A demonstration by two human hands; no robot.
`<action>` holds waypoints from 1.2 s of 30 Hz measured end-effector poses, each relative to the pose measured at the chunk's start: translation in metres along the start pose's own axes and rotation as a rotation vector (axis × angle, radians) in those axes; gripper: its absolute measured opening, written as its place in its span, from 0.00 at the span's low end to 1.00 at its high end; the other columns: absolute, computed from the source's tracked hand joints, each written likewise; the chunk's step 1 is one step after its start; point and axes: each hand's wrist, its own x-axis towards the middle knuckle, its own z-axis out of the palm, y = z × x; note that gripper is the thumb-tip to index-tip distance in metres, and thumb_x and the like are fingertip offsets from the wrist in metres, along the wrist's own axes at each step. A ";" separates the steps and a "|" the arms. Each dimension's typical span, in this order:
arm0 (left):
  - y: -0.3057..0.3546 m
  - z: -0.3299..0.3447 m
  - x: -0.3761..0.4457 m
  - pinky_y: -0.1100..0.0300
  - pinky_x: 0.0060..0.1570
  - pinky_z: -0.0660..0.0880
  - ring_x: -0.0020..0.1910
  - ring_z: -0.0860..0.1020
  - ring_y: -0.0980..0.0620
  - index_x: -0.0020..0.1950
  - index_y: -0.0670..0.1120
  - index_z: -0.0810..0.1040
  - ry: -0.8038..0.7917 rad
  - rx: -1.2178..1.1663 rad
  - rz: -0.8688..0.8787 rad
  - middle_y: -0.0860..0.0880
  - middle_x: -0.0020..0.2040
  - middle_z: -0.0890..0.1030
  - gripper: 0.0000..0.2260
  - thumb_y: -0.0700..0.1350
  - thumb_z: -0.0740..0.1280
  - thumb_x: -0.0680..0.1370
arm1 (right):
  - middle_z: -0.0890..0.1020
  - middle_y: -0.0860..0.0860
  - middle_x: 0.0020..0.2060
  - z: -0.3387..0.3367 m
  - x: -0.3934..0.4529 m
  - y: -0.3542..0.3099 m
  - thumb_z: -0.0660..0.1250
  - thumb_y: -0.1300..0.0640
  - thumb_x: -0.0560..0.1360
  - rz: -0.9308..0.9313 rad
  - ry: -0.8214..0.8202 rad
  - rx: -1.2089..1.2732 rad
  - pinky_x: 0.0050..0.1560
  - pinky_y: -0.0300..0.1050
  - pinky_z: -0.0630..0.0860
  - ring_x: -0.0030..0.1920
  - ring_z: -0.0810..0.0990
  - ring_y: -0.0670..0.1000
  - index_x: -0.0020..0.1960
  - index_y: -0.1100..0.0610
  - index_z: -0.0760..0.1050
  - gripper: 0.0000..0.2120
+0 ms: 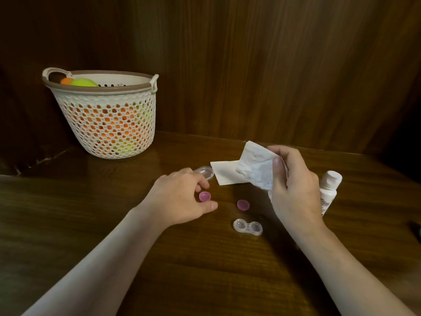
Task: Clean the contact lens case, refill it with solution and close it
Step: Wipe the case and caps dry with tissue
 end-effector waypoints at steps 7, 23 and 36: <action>0.002 0.014 0.006 0.66 0.40 0.75 0.44 0.81 0.60 0.51 0.62 0.82 0.096 -0.276 -0.024 0.62 0.49 0.80 0.07 0.60 0.76 0.77 | 0.82 0.33 0.43 0.000 0.003 0.000 0.67 0.48 0.85 0.027 0.046 0.035 0.39 0.23 0.74 0.50 0.80 0.29 0.57 0.41 0.72 0.04; 0.038 0.016 -0.002 0.65 0.54 0.83 0.55 0.86 0.62 0.65 0.52 0.84 0.203 -1.057 0.017 0.57 0.56 0.88 0.17 0.38 0.77 0.78 | 0.80 0.35 0.52 0.001 -0.005 -0.013 0.74 0.52 0.80 -0.307 -0.227 0.050 0.54 0.27 0.75 0.58 0.79 0.37 0.59 0.43 0.86 0.09; 0.034 0.014 -0.001 0.50 0.65 0.82 0.63 0.85 0.53 0.68 0.48 0.83 0.077 -1.318 0.050 0.51 0.63 0.87 0.17 0.37 0.74 0.80 | 0.84 0.36 0.57 -0.001 -0.006 -0.011 0.74 0.71 0.77 -0.247 -0.283 0.141 0.45 0.24 0.77 0.59 0.81 0.33 0.64 0.44 0.84 0.25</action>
